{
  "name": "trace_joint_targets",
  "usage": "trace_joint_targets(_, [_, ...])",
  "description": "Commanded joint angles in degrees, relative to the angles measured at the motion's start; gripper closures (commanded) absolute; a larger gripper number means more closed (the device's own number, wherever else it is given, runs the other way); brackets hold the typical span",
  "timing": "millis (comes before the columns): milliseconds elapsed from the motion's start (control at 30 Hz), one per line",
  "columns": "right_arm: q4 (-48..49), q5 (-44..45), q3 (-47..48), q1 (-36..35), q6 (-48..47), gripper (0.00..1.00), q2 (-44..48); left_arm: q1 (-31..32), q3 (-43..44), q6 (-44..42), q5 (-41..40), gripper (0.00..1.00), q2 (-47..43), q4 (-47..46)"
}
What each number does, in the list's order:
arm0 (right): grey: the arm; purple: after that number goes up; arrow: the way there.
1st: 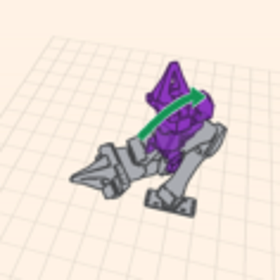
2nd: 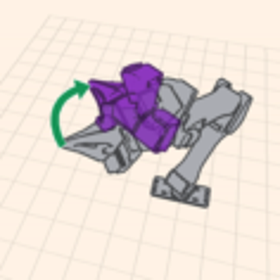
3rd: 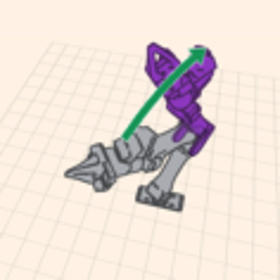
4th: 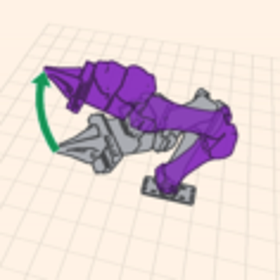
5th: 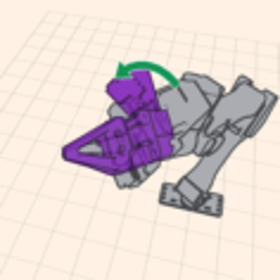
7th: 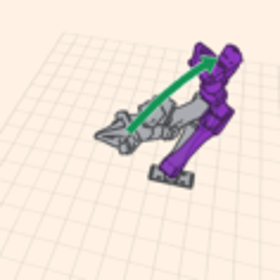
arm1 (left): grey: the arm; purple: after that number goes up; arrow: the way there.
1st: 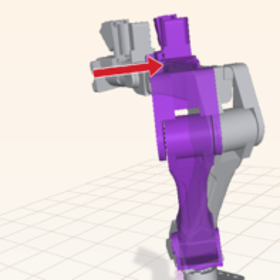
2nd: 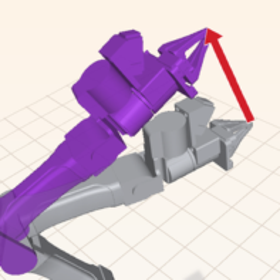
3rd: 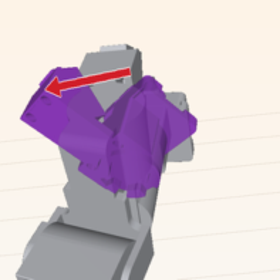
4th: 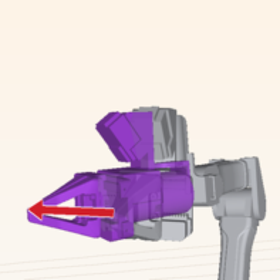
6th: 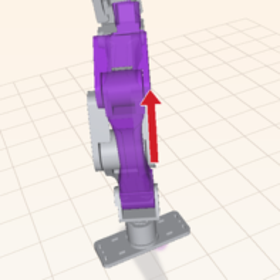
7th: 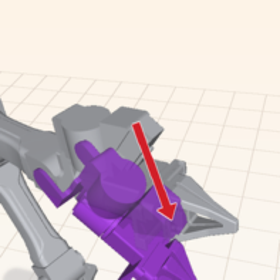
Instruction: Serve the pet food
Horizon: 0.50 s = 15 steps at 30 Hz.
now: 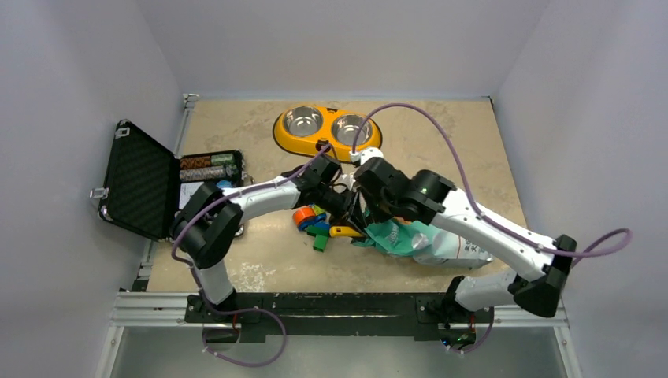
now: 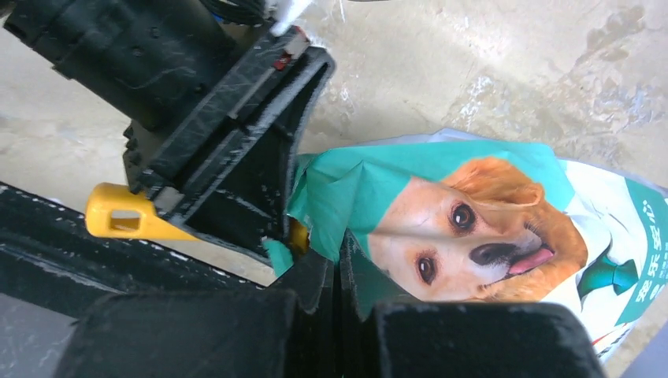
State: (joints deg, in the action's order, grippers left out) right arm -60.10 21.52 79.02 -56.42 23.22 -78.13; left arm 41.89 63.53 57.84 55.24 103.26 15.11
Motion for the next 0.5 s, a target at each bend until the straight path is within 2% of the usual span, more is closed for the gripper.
trace_joint_targets(0, [11.89,-3.27,-0.25,4.05,-4.84,1.0,13.82,-0.72,-2.89,-8.15,-10.56,1.0,-7.45,0.2])
trace_joint_targets(100, [12.09,-8.41,-3.11,4.65,-8.77,1.0,18.7,-0.71,-4.24,-7.89,-10.14,1.0,-15.88,3.5])
trace_joint_targets(200, [10.89,-13.39,-4.57,4.66,-10.14,1.0,20.26,-0.75,-4.06,-4.64,-10.43,1.0,-20.09,4.92])
trace_joint_targets(300, [11.78,-15.19,-6.06,4.57,-9.5,1.0,22.12,-0.71,-0.44,-2.02,-9.34,1.0,-17.52,6.66])
trace_joint_targets(467, [11.3,-13.84,-3.3,3.83,-7.2,1.0,21.06,1.0,10.23,-2.14,-10.23,1.0,-9.32,16.53])
